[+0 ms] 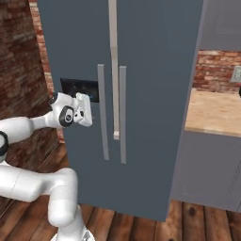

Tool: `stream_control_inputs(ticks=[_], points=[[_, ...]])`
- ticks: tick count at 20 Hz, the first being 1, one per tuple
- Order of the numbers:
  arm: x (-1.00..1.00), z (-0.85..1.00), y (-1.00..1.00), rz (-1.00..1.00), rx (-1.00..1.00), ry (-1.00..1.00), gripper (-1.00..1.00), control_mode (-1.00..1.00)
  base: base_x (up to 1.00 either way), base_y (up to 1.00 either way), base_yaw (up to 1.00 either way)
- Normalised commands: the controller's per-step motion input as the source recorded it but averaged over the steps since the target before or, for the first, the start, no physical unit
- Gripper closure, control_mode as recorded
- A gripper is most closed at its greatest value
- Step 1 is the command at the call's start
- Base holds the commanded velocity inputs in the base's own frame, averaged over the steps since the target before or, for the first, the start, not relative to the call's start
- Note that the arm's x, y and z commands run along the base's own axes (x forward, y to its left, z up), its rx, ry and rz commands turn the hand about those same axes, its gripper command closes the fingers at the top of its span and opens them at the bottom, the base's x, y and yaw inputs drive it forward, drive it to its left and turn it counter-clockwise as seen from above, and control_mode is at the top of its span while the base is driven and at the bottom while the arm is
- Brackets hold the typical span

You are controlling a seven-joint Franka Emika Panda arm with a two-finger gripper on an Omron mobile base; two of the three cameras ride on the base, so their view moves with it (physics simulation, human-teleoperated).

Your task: There's a steak in the fridge that needs to be moved to the freezer for freezing. Pick up the steak from the fridge, place it on any shelf in the freezer, and close the fridge and freezer doors when done.

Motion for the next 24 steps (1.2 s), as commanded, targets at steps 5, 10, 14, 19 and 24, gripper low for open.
stream_control_inputs(ticks=[5, 10, 14, 19, 24], points=[[-0.92, 0.06, -0.96, 0.18, 0.0, -0.12, -1.0, -1.0, 0.0, 0.0, 0.0], [-0.94, 0.13, -0.76, 0.36, -0.03, -0.22, -1.0, -1.0, 0.0, 0.0, 0.0], [-0.16, 0.0, -0.96, 0.32, -0.01, -0.05, -1.0, -1.0, 0.0, 0.0, 0.0], [-0.25, 0.11, -0.45, 0.23, -0.16, -0.08, -1.0, -1.0, 0.0, 0.0, 0.0], [0.49, -0.12, -0.26, 0.21, -0.01, -0.04, -1.0, -1.0, 0.0, 0.0, 0.0]])
